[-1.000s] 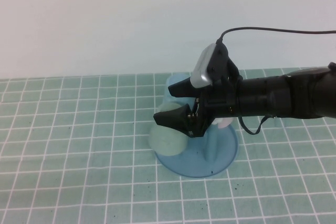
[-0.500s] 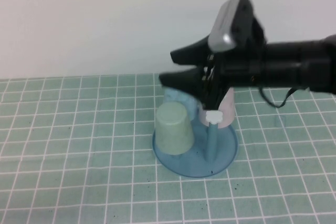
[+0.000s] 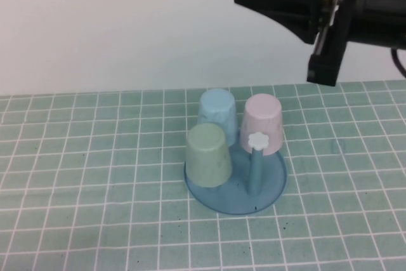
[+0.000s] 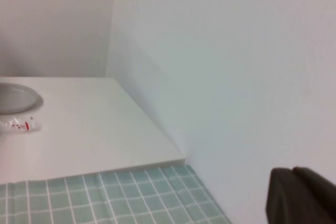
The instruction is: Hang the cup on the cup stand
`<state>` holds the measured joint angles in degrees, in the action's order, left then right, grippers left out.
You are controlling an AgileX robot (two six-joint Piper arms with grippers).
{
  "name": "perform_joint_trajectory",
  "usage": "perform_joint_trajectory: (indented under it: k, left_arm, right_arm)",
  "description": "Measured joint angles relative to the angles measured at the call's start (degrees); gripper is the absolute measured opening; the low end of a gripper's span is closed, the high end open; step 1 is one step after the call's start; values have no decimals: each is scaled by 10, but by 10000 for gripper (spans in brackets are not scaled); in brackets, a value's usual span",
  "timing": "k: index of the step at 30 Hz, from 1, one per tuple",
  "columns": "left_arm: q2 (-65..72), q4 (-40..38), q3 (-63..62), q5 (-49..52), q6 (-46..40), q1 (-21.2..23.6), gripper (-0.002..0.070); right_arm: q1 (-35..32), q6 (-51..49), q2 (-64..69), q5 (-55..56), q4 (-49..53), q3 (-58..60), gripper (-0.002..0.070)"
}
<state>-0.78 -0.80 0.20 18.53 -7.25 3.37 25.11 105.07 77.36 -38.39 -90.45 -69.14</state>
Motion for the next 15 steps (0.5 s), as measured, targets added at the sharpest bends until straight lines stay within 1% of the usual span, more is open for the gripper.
perform_joint_trajectory:
  k: [4,6,11,15]
  left_arm:
    - [0,0,0,-1,-5,0,1]
    - [0,-3,0,-1,-5,0,1]
    - [0,-5,0,-1,6,0,1]
    - [0,-6,0,5,23,-1,1]
  right_arm:
    - [0,-3,-12,13,0,0,0]
    - [0,-21,-12,22,-3,0,0]
    - [0,-66,-24,79,1,2,-1]
    - [0,-75,-58,122,11,6,-1]
